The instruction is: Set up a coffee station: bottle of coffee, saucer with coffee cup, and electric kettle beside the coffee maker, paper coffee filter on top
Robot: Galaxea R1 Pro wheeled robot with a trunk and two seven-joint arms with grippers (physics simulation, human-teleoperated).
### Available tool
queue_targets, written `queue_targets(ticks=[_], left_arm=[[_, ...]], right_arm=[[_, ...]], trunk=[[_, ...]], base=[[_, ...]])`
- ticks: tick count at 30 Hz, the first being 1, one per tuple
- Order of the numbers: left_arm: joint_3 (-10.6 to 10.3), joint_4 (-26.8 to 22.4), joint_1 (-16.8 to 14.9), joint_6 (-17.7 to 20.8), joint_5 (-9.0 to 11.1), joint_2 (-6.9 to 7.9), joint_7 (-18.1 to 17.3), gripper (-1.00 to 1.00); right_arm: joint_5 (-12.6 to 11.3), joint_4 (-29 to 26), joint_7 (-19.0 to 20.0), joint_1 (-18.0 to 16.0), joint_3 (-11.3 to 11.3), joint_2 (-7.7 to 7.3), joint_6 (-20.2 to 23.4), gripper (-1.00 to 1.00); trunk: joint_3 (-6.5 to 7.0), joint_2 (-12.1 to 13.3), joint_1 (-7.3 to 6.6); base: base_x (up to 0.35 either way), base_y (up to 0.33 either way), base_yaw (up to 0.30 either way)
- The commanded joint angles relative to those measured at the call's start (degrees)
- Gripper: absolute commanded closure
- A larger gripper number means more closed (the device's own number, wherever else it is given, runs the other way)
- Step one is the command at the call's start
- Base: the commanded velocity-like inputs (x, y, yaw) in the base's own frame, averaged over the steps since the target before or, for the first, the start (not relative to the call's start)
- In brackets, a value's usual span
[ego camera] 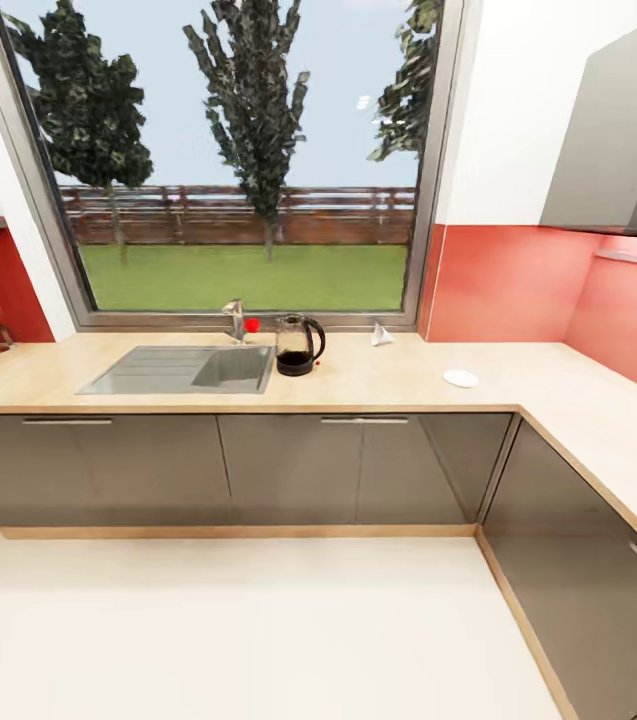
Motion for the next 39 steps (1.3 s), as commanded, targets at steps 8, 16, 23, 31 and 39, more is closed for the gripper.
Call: queue_targets(ticks=[8,16,23,31,39], left_arm=[[-0.01,0.05,-0.05,-0.18,0.31,0.00,-0.07,-1.00],[-0.01,0.05,-0.05,-0.25,0.24,0.00,-0.11,-1.00],[-0.01,0.05,-0.05,-0.26,0.17,0.00,-0.08,-1.00],[-0.01,0.05,-0.05,-0.26,0.11,0.00,-0.03,-1.00],[0.05,0.05,-0.05,-0.26,0.20,0.00,-0.02,-1.00]], right_arm=[[0.05,-0.06,-0.07,-0.03,-0.05,0.01,-0.12,-1.00],[0.05,-0.09,-0.07,-0.01,-0.05,0.01,-0.18,-1.00],[0.05,-0.14,-0.07,-0.02,-0.29,0.01,-0.16,-1.00],[0.05,-0.19,-0.07,-0.01,-0.42,0.01,-0.13,-1.00],[0.12,-0.21,0.09,-0.02,-0.24,-0.07,-0.12,-1.00]], trunk=[[0.60,-0.10,0.07],[1.31,-0.10,0.07],[1.94,-0.10,0.07],[2.65,-0.10,0.07],[3.16,-0.10,0.07]], base=[[0.308,0.154,0.000],[0.333,0.029,0.000],[0.334,0.001,0.000],[0.282,0.000,0.000],[0.225,0.000,0.000]])
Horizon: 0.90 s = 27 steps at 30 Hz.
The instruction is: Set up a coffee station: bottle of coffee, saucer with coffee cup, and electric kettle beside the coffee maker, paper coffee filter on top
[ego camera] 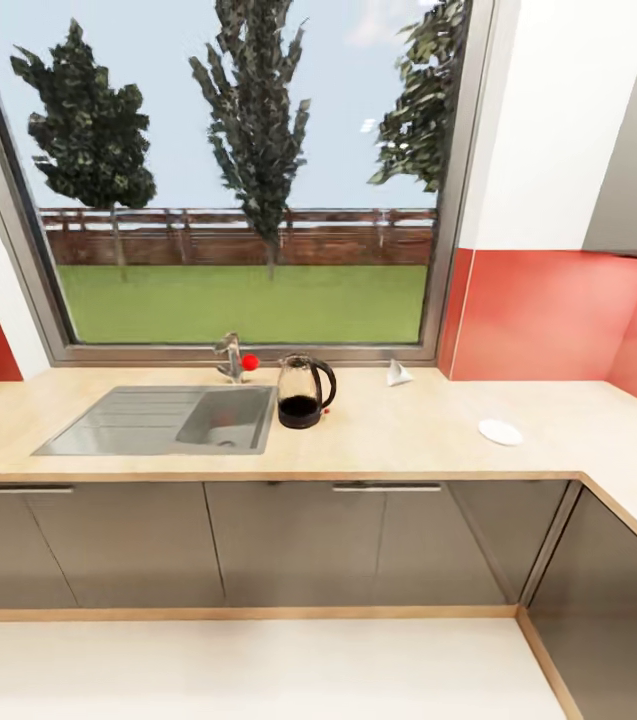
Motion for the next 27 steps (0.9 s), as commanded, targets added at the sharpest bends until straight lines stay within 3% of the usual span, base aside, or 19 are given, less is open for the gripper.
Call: queue_targets(ticks=[1,24,25,26,27], left_arm=[[0.02,0.06,-0.02,-0.18,0.34,0.00,-0.01,-1.00],[-0.51,0.07,-0.02,0.07,-0.76,0.53,0.08,-1.00],[-0.59,0.08,-0.02,0.15,-1.59,1.23,0.11,-1.00],[-0.31,1.44,0.42,0.31,-2.87,5.37,0.16,-1.00],[-0.14,1.75,0.46,0.57,-2.88,5.71,0.16,-1.00]], right_arm=[[0.06,0.04,-0.04,-0.03,-0.04,0.00,-0.17,-1.00],[-0.27,-0.52,-0.01,-0.01,-0.23,0.16,-0.14,-1.00],[-0.32,-0.74,-0.02,-0.01,-0.26,0.16,-0.08,-1.00],[-0.25,-9.10,-0.09,-0.08,0.18,1.35,0.06,-1.00],[-0.26,-14.05,-0.14,-0.07,0.25,1.99,0.12,-1.00]], trunk=[[-0.03,-0.05,0.04],[-0.02,-0.05,0.04],[-0.02,-0.05,0.04],[-0.02,-0.05,0.04],[-0.02,-0.05,0.04]], base=[[0.188,0.000,0.000],[0.030,0.000,0.000],[0.000,0.000,0.000],[0.000,0.000,0.000],[0.000,0.000,0.000]])
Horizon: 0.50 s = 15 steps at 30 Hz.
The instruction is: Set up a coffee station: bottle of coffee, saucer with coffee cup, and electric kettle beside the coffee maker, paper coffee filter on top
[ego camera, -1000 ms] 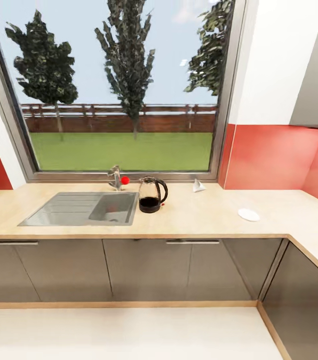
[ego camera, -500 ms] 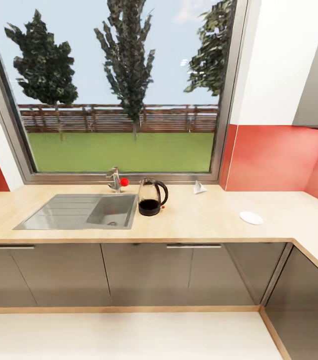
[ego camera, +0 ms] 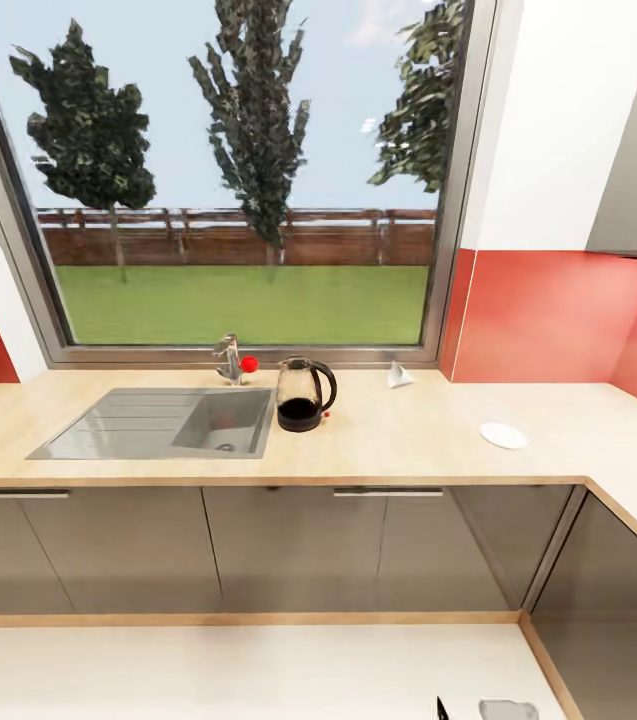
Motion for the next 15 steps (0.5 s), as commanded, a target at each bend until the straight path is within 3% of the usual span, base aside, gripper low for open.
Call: queue_targets(ticks=[1,6,9,12,15], left_arm=[[-0.06,0.18,-0.03,-0.04,0.02,-0.01,0.03,-1.00],[-0.09,0.35,-0.33,0.29,-0.12,0.15,0.01,-1.00],[-0.20,0.37,-0.42,0.33,-0.18,0.09,-0.03,-1.00],[-0.32,0.41,-0.42,0.31,-0.14,-0.01,-0.07,-1.00],[-0.49,0.51,-0.40,0.29,-0.10,-0.17,-0.12,-1.00]], right_arm=[[0.01,-3.30,-0.09,0.00,0.00,0.54,-0.15,-1.00],[-0.06,-15.11,-0.13,-0.65,0.10,2.78,0.10,-1.00],[-0.04,-19.43,-0.15,-1.59,0.12,4.31,0.25,-1.00],[-0.02,-21.59,-0.19,-3.41,0.13,5.63,0.41,-1.00],[0.14,-22.18,-0.70,-7.91,0.13,7.10,1.25,-1.00]], trunk=[[-0.05,-0.04,0.02],[-0.05,-0.04,0.02],[-0.05,-0.04,0.02],[-0.05,-0.04,0.02],[-0.05,-0.04,0.02]], base=[[0.000,0.000,0.000],[0.000,0.000,0.000],[0.000,0.000,0.000],[0.000,0.000,0.000],[0.000,0.000,0.000]])
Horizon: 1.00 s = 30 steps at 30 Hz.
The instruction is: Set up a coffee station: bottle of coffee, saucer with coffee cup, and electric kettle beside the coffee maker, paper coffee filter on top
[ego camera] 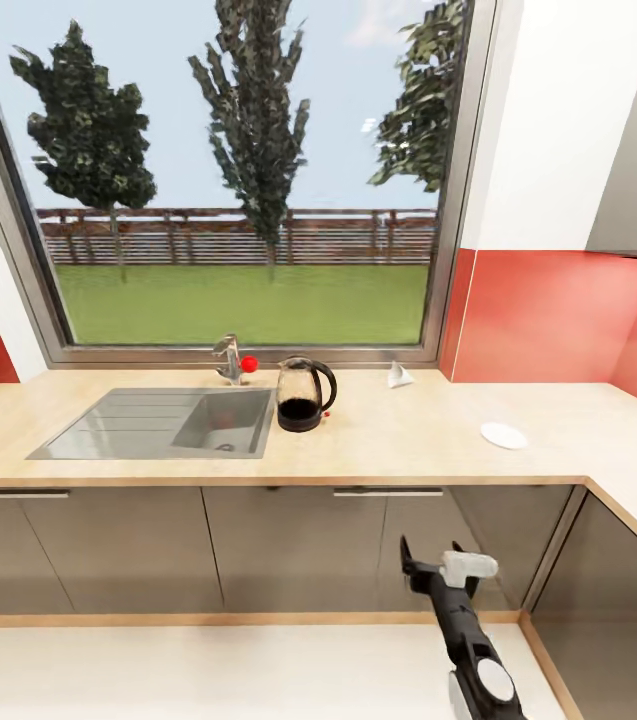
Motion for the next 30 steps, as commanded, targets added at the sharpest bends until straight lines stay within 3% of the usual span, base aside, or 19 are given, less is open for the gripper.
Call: queue_targets(ticks=[1,6,9,16,20,21,25,30], left_arm=[[-0.03,0.12,-0.01,-0.21,0.03,-0.06,0.02,-1.00],[-0.16,1.17,0.04,-0.26,-0.06,-0.39,0.01,-1.00],[-0.39,1.51,0.05,-0.28,-0.17,-0.51,-0.03,-1.00],[-3.08,1.67,0.05,-0.41,-0.29,-0.57,-0.15,-1.00],[-4.83,1.68,0.05,-0.39,-0.30,-0.57,-0.13,-1.00],[-5.24,2.01,0.18,-0.24,-0.10,-0.53,0.06,-1.00],[-5.33,3.50,0.33,-0.13,-0.04,-0.42,0.08,-1.00],[-5.33,11.87,0.84,-0.02,0.32,-0.36,0.27,-1.00]], right_arm=[[0.04,0.12,-0.51,-1.22,-0.05,0.23,0.39,-1.00],[-0.05,2.26,-6.46,-9.96,-0.05,0.83,7.64,-1.00],[-0.11,5.12,-10.22,-18.02,-0.05,0.95,12.63,-1.00],[0.00,14.94,-12.82,-34.87,-0.09,0.97,17.19,-1.00],[0.05,24.46,-16.28,-47.95,-0.13,0.82,18.59,-1.00],[0.11,31.17,-17.28,-55.44,-0.14,0.74,18.98,-1.00],[0.12,33.72,-17.41,-56.86,-0.06,0.73,19.17,-1.00],[0.29,36.64,-16.98,-57.28,0.09,-0.15,19.23,-1.00]], trunk=[[-0.05,-0.06,0.02],[-0.05,-0.06,0.02],[-0.05,-0.06,0.02],[-0.05,-0.06,0.02],[-0.05,-0.06,0.02],[-0.05,-0.06,0.02],[-0.05,-0.06,0.02],[-0.05,-0.06,0.02]], base=[[0.000,0.000,0.000],[0.000,0.000,0.000],[0.000,0.000,0.000],[0.000,0.000,0.000],[0.000,0.000,0.000],[0.038,0.000,0.000],[0.150,0.000,0.000],[0.318,0.000,0.000]])
